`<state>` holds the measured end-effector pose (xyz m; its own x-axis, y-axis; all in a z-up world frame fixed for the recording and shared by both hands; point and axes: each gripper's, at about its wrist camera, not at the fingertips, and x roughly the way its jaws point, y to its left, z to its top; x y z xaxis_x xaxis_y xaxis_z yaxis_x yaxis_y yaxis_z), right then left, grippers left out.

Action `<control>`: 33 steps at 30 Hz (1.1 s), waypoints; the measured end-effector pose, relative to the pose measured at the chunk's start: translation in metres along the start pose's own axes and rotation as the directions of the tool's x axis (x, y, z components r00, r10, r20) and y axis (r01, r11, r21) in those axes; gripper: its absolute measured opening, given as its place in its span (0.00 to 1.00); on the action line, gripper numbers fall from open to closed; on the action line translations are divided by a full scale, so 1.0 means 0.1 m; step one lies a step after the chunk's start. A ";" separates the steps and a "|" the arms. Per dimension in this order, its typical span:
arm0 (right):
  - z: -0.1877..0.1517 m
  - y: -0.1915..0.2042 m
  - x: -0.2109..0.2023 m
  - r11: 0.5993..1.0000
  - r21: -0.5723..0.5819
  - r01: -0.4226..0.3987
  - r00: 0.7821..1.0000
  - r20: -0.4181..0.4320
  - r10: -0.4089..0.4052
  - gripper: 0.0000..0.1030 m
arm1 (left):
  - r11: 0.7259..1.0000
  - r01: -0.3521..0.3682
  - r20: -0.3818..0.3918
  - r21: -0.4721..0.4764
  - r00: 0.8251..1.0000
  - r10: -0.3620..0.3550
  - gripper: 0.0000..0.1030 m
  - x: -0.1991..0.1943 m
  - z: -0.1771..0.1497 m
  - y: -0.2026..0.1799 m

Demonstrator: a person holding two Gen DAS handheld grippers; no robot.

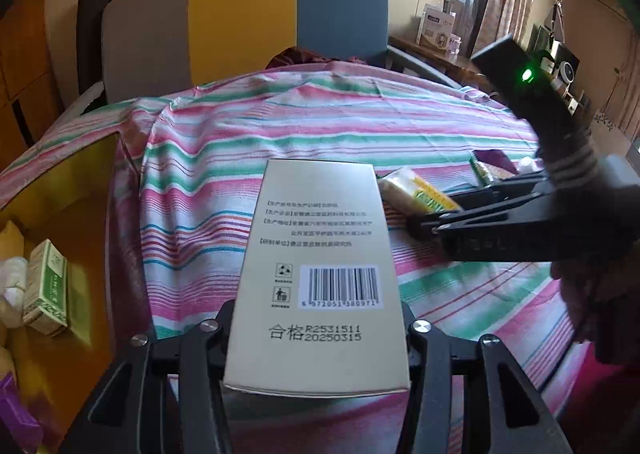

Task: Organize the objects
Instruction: 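Close the right gripper on the WEIDAN cracker packet, then carry the cream-white box into the gold tray and open the left gripper while the right holds the packet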

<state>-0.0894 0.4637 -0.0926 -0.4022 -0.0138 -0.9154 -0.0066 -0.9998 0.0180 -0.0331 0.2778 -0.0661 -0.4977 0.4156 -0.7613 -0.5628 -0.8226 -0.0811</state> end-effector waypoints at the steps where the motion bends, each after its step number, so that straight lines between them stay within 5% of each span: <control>1: -0.01 -0.01 0.00 1.000 0.006 0.001 1.000 0.013 -0.001 0.49 | 1.000 0.004 0.005 -0.002 1.000 -0.004 0.49 -0.05 0.00 0.00; 10: -0.14 0.05 -0.05 0.999 0.038 0.024 0.995 0.094 -0.027 0.49 | 0.999 0.008 0.074 -0.047 0.997 -0.004 0.49 -0.63 -0.03 0.20; 18: -0.17 0.11 -0.06 0.998 0.028 0.064 0.992 0.106 -0.067 0.49 | 0.979 -0.061 0.122 -0.196 0.989 0.086 0.49 -1.15 -0.12 0.80; 25: -0.16 0.10 -0.06 0.997 0.030 0.068 0.992 0.104 -0.071 0.49 | 0.890 -0.129 0.098 -0.437 0.977 0.190 0.49 -1.56 -0.50 1.74; 29: -0.15 0.11 -0.07 0.997 0.029 0.075 0.991 0.108 -0.077 0.49 | 0.832 -0.081 0.072 -0.549 0.987 0.143 0.49 -1.59 -0.74 2.08; 33: -0.15 0.10 -0.07 0.997 0.026 0.073 0.991 0.111 -0.076 0.49 | 0.827 -0.042 0.032 -0.561 0.997 0.072 0.49 -1.38 -0.83 2.07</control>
<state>-0.0726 0.4535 -0.0921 -0.5001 0.0633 -0.8637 -0.0596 -0.9975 -0.0386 -0.0263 0.0185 -0.0312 -0.5579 0.3674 -0.7441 -0.0745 -0.9152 -0.3960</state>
